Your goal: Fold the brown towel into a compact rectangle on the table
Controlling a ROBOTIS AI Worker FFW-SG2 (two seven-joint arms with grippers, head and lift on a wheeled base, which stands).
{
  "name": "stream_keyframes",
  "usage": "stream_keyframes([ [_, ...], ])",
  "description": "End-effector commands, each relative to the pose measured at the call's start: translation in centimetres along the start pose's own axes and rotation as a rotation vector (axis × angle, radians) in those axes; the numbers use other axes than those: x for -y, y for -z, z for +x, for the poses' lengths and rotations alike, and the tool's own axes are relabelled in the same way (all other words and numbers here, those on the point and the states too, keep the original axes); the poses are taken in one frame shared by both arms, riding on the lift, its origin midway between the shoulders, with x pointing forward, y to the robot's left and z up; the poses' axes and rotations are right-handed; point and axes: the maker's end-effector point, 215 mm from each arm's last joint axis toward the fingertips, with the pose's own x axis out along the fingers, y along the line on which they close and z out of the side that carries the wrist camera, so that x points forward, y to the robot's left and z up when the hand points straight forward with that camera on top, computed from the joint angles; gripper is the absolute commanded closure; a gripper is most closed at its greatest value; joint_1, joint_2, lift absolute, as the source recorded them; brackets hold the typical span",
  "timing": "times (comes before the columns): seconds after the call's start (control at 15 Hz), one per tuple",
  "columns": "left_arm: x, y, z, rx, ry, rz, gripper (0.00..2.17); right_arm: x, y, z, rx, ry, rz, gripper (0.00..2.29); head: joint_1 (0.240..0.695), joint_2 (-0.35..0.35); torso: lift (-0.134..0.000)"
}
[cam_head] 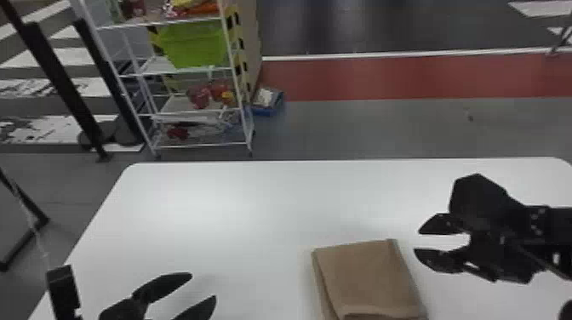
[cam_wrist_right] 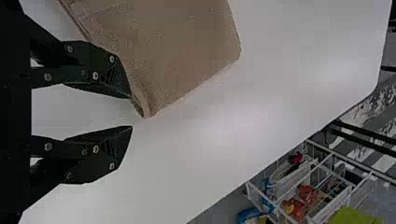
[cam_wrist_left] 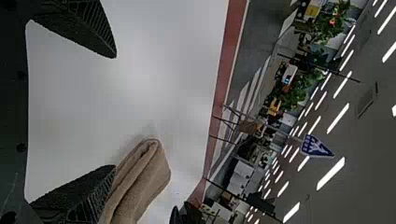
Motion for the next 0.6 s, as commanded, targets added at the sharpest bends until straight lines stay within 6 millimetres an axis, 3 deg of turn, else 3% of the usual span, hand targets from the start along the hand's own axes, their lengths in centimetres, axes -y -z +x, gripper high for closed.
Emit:
stream_keyframes([
  [0.0,0.2,0.1,-0.1,0.003,0.006,-0.006,0.03,-4.3,-1.0,-0.5,-0.066,-0.022,-0.237,0.13,0.695,0.128,-0.122],
  [0.13,0.3,0.0,-0.6,0.007,0.004,-0.005,0.03,-7.9,-0.6,0.0,-0.105,-0.074,-0.304,0.15,0.695,0.152,-0.122],
  [0.27,0.1,-0.2,-1.0,0.011,0.002,-0.004,0.03,-9.8,0.1,0.5,-0.138,-0.103,-0.344,0.18,0.695,0.194,-0.122],
  [0.53,0.2,-0.2,-1.0,0.01,0.005,-0.005,0.03,-11.3,0.1,0.8,-0.139,-0.13,-0.358,0.19,0.695,0.226,-0.122],
])
